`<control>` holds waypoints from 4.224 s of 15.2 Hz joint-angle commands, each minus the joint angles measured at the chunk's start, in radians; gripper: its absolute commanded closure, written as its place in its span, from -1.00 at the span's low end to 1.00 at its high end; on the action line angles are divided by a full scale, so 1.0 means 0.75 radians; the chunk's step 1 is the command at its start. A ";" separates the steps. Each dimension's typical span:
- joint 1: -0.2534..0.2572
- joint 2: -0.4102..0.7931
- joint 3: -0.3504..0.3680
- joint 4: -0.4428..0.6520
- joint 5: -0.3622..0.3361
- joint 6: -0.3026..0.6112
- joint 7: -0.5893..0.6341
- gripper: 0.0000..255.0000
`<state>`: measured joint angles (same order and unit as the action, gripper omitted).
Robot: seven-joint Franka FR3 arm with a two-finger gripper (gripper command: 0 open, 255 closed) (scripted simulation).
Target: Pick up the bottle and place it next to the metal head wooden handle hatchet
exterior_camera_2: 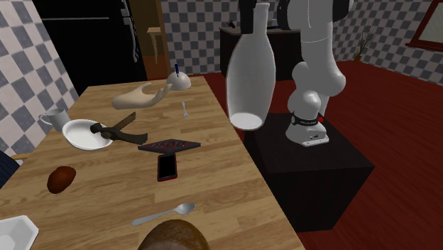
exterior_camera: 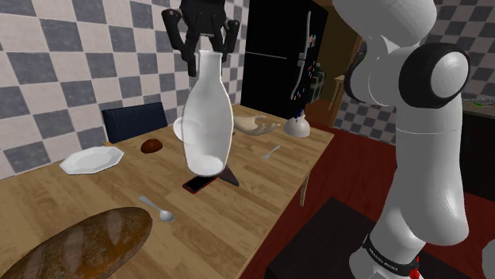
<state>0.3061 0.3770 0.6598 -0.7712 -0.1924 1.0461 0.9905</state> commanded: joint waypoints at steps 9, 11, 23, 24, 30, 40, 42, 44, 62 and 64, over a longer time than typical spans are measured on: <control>-0.389 -0.219 -0.084 -0.438 0.154 0.236 -0.348 1.00; -0.437 -0.230 -0.108 -0.479 0.162 0.268 -0.414 1.00; -0.636 -0.129 -0.231 -0.512 0.119 0.391 -0.743 1.00; -0.647 -0.110 -0.240 -0.498 0.110 0.396 -0.766 1.00; -0.698 0.049 -0.292 -0.351 0.051 0.400 -0.897 1.00; -0.705 0.398 -0.369 0.071 -0.051 0.329 -1.075 1.00; -0.738 0.348 -0.356 -0.058 -0.039 0.405 -1.067 1.00; -0.761 0.313 -0.352 -0.158 -0.028 0.467 -1.063 1.00; -0.848 0.213 -0.345 -0.655 0.000 0.858 -1.045 1.00; -0.852 0.214 -0.346 -0.691 -0.001 0.894 -1.043 1.00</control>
<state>-0.3319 0.5353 0.4008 -1.2768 -0.1921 1.7011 0.2078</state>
